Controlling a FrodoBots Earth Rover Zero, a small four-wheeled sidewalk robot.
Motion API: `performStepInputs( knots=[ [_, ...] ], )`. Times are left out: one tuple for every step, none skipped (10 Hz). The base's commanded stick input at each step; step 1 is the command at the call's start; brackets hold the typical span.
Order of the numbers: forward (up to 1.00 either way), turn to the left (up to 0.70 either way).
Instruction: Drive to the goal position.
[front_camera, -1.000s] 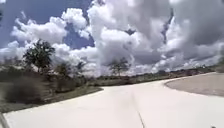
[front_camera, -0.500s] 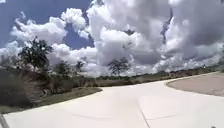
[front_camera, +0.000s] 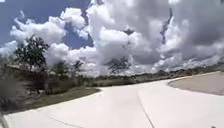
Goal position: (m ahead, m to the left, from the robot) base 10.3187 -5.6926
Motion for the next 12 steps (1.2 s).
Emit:
performStepInputs(
  knots=[
    [0.7, -0.35],
    [0.7, -0.35],
    [0.7, -0.35],
    [0.7, -0.29],
    [0.7, -0.2],
    [0.7, -0.11],
    [0.7, -0.02],
    [0.7, 0.0],
    [0.7, 0.0],
    [0.7, 0.0],
    [0.7, 0.0],
    [0.7, 0.0]
  ],
)
